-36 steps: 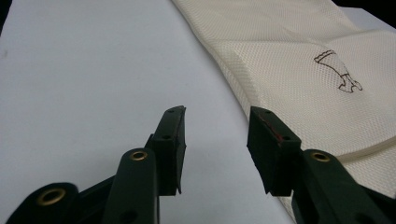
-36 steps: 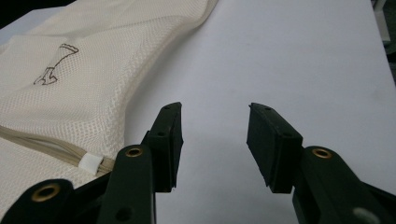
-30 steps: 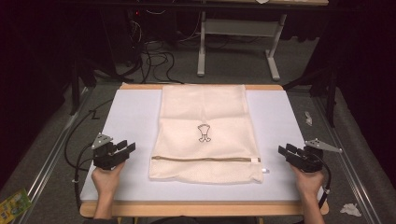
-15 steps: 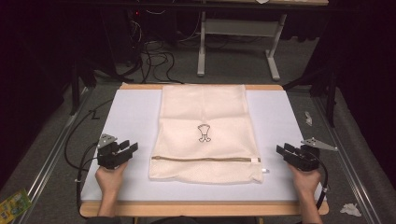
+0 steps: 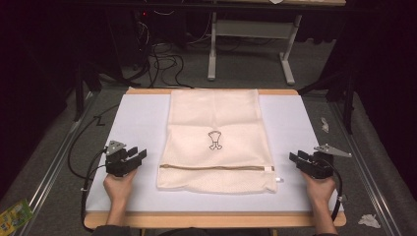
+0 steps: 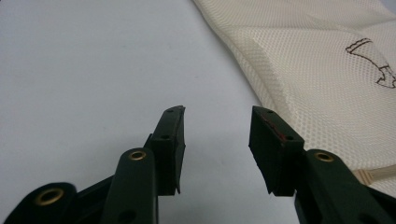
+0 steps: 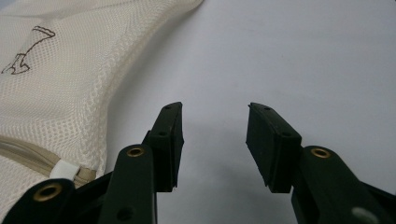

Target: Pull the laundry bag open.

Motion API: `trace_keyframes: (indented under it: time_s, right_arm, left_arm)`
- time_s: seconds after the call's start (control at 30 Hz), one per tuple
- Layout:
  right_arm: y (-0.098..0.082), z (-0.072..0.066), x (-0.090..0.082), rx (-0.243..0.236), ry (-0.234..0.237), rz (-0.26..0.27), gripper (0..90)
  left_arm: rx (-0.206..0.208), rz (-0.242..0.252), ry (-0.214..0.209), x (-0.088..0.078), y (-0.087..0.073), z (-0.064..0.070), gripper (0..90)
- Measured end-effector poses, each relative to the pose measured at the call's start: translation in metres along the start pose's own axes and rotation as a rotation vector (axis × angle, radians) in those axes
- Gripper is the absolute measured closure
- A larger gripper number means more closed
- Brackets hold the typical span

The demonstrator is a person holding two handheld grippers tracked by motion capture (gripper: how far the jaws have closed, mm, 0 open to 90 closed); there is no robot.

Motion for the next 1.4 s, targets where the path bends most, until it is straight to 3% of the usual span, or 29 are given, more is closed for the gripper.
trace_keyframes:
  time_s: [0.77, 1.03, 1.4]
  right_arm:
    - [0.001, -0.003, 0.011, -0.025, -0.023, -0.036, 56.2]
    - [0.000, -0.003, 0.013, -0.029, -0.026, -0.037, 55.7]
    - [-0.002, -0.005, 0.015, -0.024, -0.028, -0.041, 52.5]
  left_arm:
    - [0.008, 0.010, 0.023, 0.013, -0.004, 0.003, 54.5]
    - [0.025, -0.006, 0.047, 0.017, -0.007, 0.003, 53.6]
    - [0.048, 0.003, 0.049, 0.017, -0.010, 0.004, 50.5]
Point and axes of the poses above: each handheld gripper's, and its own axes: x roughly forward along the jaws, y roughly out of its top, z roughly to its right, the point moved 1 cm from there along x, roughly forward along the jaws, and after that the axes turned 6 degrees about -x, right-handed, at the moved point
